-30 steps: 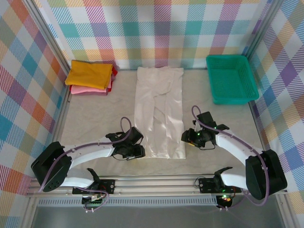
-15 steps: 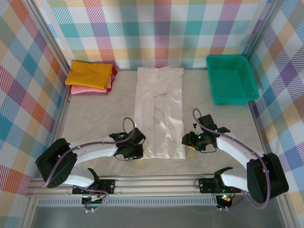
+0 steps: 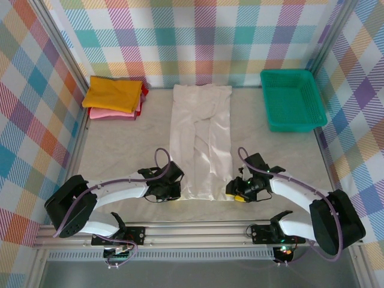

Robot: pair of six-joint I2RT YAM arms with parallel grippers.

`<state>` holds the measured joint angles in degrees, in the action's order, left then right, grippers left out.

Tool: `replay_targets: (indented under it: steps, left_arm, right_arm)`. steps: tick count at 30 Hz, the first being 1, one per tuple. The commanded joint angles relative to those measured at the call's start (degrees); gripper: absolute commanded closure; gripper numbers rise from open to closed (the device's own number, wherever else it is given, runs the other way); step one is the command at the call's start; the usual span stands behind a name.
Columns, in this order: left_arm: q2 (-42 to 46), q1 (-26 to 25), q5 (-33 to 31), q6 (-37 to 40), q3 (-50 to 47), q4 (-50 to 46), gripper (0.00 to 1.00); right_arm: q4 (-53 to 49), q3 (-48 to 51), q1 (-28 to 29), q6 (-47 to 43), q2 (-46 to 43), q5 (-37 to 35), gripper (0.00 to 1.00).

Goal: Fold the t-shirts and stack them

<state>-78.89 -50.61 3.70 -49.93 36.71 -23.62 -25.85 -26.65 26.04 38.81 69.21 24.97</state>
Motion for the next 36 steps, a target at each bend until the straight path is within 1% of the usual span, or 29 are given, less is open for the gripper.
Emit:
replay_targets:
  steps: [1,5,9,11,13,15,19,23,25,28,32,36]
  left_arm:
    - [1.3,-0.9,-1.8,-0.3,-1.7,0.7,1.00]
    - [1.7,-0.8,-2.0,-0.6,-2.6,1.8,1.00]
    - [2.2,-0.8,-2.2,-0.6,-3.2,2.3,1.00]
    - [2.5,-0.8,-2.2,-0.8,-3.7,2.8,1.00]
    - [3.3,-0.8,-2.2,-0.4,-3.8,2.9,1.00]
    - [4.8,-0.8,-2.1,0.2,-3.9,2.7,1.00]
    - [10.0,-1.3,-2.1,1.3,-4.7,-0.6,1.00]
    - [14.5,-2.4,-0.9,-0.2,-8.9,-2.1,1.00]
    - [15.4,-4.0,-0.6,-1.2,-10.5,-2.2,1.00]
    - [16.9,-6.3,-1.7,-1.8,-10.8,-5.5,1.00]
    - [19.9,-6.7,-3.2,-1.0,-8.9,-5.9,1.00]
    - [18.3,-6.1,-5.6,1.5,-2.8,-6.7,1.00]
  right_arm:
    - [2.7,0.4,0.8,1.4,1.4,0.9,0.52]
    - [3.7,0.7,1.3,1.4,2.2,-0.4,0.56]
    - [5.6,1.1,2.0,2.6,2.9,-1.0,0.68]
    - [5.4,0.8,2.3,3.0,3.0,-1.5,0.81]
    - [4.2,0.2,2.6,3.2,2.2,-2.2,0.92]
    - [2.7,-0.5,2.9,3.5,0.4,-2.6,1.00]
    - [-0.4,0.1,3.6,5.1,-6.0,-3.1,1.00]
    - [-2.3,4.3,3.7,6.9,-9.8,-2.2,1.00]
    - [-2.8,6.4,4.0,8.1,-11.4,-2.0,1.00]
    - [-4.8,7.1,4.5,9.1,-14.2,-2.5,1.00]
    - [-6.5,5.0,4.5,9.4,-15.9,-3.3,1.00]
    - [-7.7,0.0,4.5,8.9,-13.7,-4.4,1.00]
